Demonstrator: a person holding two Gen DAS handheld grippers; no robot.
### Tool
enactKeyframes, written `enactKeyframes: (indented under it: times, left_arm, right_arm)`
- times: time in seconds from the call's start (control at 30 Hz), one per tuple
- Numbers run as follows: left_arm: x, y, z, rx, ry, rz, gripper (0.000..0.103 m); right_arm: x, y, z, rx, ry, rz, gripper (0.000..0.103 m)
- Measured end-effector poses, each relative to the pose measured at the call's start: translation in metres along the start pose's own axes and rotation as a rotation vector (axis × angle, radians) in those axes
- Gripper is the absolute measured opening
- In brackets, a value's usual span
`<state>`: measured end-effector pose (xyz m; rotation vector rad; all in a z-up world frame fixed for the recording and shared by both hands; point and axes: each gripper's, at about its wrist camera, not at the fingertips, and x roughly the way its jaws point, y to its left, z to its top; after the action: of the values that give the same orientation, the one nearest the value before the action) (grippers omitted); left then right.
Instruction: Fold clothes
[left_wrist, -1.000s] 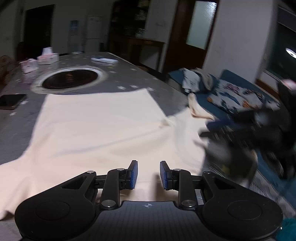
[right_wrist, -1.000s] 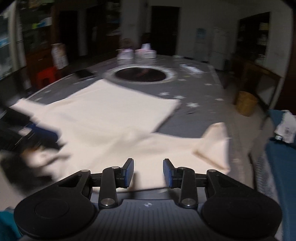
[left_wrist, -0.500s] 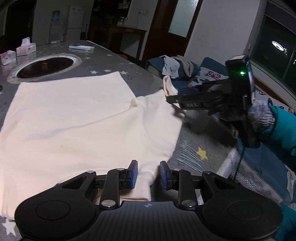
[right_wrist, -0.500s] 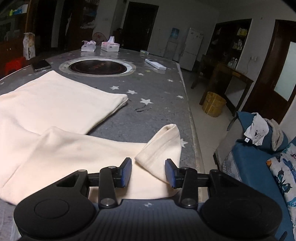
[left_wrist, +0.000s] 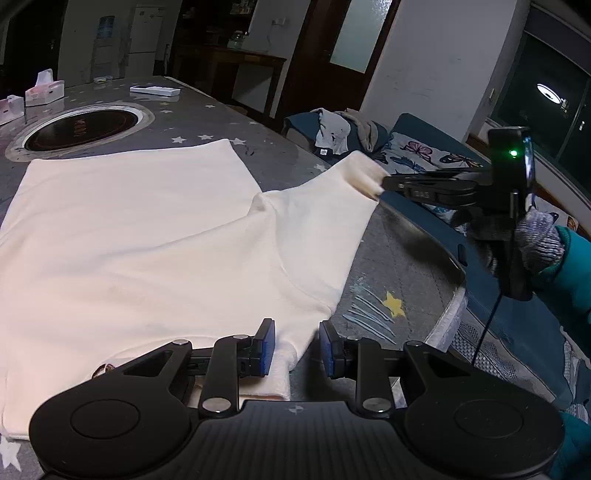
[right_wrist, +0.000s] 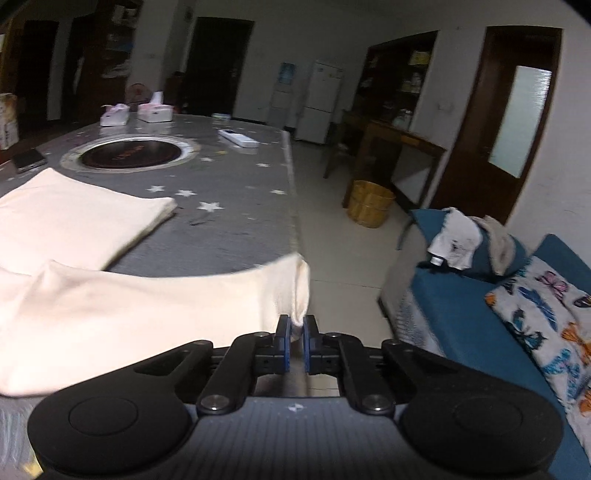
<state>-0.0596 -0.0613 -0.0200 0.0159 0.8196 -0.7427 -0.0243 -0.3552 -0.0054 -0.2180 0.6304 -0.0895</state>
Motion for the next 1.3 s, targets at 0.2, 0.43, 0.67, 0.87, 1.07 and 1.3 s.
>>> enactKeyframes:
  times: [0.2,0.43,0.67,0.87,1.07,1.3]
  left_arm:
    - [0.001,-0.001,0.001,0.008,0.004,-0.011,0.029]
    - [0.0,-0.002,-0.001,0.02,0.012,-0.035,0.029]
    - [0.0,-0.004,-0.004,0.034,0.017,-0.059,0.029]
    - [0.002,-0.008,-0.003,0.045,0.022,-0.086,0.03]
    - [0.003,-0.009,-0.004,0.039,0.019,-0.107,0.034]
    - [-0.005,-0.004,-0.002,0.022,0.007,-0.101,0.038]
  right_arm:
    - [-0.013,-0.018,-0.015,0.039,0.018,-0.064,0.005]
    - [-0.011,-0.031,-0.026,0.076,0.061,-0.109,0.005]
    - [-0.012,-0.032,-0.034,0.087,0.088,-0.129,0.005]
    - [-0.011,-0.032,-0.035,0.083,0.107,-0.138,0.005]
    - [-0.01,-0.031,-0.035,0.07,0.128,-0.146,0.01]
    - [-0.016,-0.027,-0.026,0.062,0.093,-0.156,0.02]
